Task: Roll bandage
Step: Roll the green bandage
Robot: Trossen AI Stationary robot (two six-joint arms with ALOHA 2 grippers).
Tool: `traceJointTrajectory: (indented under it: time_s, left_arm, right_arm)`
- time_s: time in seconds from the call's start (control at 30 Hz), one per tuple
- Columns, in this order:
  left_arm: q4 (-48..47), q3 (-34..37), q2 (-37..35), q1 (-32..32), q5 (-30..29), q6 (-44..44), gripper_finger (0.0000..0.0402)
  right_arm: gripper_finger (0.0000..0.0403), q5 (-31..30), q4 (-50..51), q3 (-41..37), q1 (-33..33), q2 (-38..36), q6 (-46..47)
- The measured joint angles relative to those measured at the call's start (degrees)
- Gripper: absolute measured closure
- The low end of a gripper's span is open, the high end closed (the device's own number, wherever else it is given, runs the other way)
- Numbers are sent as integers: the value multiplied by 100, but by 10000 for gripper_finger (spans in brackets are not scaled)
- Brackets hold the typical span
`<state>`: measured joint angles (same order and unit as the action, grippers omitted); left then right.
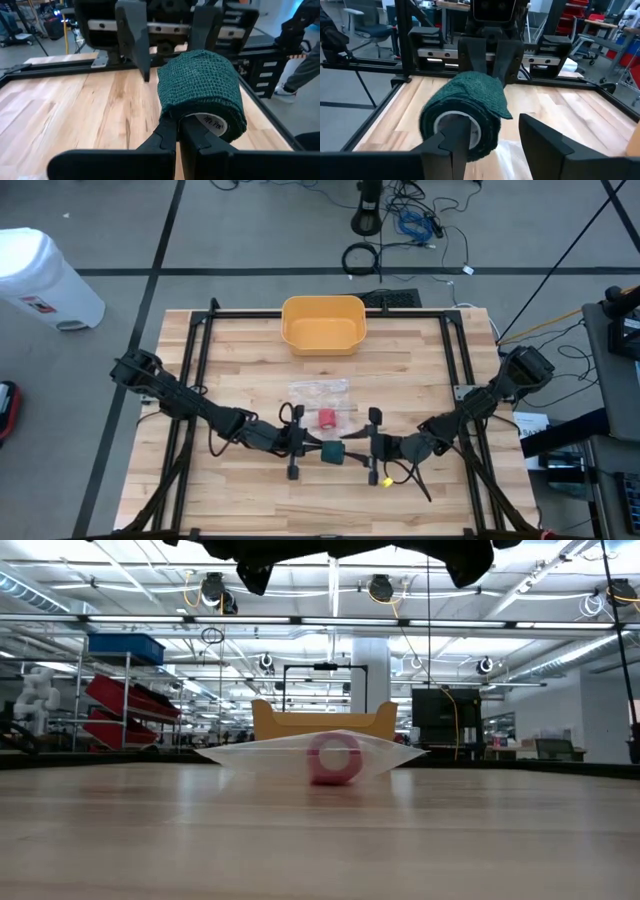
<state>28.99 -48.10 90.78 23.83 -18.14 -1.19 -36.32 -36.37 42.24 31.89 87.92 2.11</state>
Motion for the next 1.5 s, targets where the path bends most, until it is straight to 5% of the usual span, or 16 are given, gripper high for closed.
traceJointTrajectory:
  time_s: [0.17, 0.33, 0.4, 0.63, 0.83, 1.0, 1.27, 1.5]
  left_arm:
    - [154, 0, 0, -35, 28, 0, 402]
    - [116, 0, 0, -130, 19, -257, 400]
    - [99, 0, 0, -136, -92, -286, 389]
    - [-1134, -8, -169, -125, -719, -453, 261]
    - [-2143, -5, -214, -155, -910, -1119, 174]
    - [-3069, 4, -43, -172, -1311, -1170, 168]
    - [-3030, 0, -4, -320, -1423, -1198, 190]
    - [-2994, 0, -4, -319, -1424, -1335, 199]
  right_arm:
    - [274, 50, -16, 2, -53, 0, -149]
    - [378, -22, 27, 4, -87, 0, -389]
    - [389, -146, 27, 4, -89, 0, -428]
    - [398, -1291, 330, 15, 23, -22, -360]
    - [400, -1668, 902, 15, 159, -44, 100]
    - [401, -1659, 2445, 15, 313, 82, 1722]
    - [394, -1020, 4992, -3, 395, 534, 4297]
    - [258, 357, 4671, 13, 221, 529, 3933]
